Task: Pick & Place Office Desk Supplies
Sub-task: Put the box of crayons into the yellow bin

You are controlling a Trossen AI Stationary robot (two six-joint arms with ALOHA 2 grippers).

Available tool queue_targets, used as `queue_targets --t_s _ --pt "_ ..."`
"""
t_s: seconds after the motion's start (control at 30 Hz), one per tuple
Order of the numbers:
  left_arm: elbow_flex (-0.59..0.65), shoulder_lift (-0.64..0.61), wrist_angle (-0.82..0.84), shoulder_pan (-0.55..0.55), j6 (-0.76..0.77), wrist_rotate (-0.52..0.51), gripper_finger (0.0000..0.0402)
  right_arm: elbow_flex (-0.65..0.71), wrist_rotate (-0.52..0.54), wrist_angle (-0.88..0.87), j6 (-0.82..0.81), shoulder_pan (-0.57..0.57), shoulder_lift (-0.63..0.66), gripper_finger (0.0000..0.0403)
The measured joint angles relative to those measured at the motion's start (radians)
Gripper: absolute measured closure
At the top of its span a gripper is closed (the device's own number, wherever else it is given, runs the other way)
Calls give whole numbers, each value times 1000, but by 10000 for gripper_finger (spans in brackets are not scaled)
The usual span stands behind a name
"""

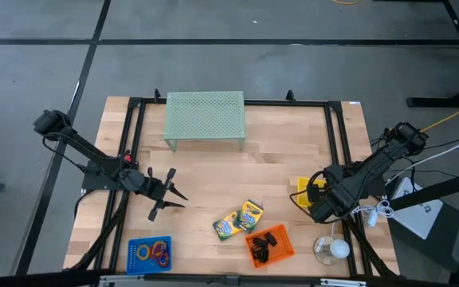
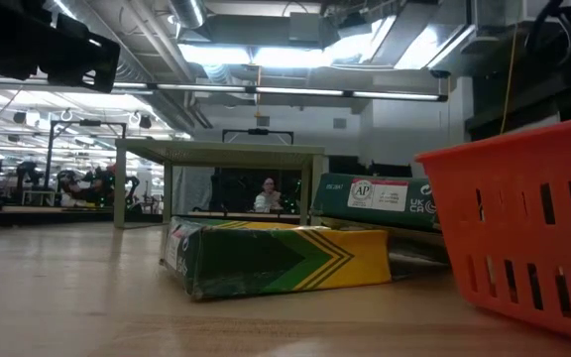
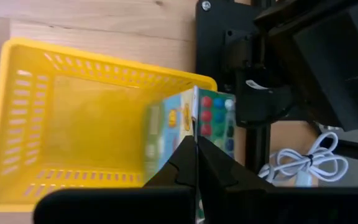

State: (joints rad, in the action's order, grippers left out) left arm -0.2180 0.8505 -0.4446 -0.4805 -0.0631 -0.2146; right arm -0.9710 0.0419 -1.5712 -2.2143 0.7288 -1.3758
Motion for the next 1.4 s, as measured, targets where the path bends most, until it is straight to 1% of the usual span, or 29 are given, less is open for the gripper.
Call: queue_targets --t_s 0.33,0.5,1.1,1.2,1.4 --pt "0 0 2 0 23 0 292 0 -11 0 0 0 0 403" --pt "0 0 5 0 29 0 292 0 -35 0 0 2 0 403" --pt "0 0 13 0 44 0 292 0 -35 0 1 9 0 401" --pt "0 0 25 0 50 0 292 0 -35 0 2 9 0 389" --pt "0 0 30 0 51 0 292 0 -61 0 3 9 0 349"
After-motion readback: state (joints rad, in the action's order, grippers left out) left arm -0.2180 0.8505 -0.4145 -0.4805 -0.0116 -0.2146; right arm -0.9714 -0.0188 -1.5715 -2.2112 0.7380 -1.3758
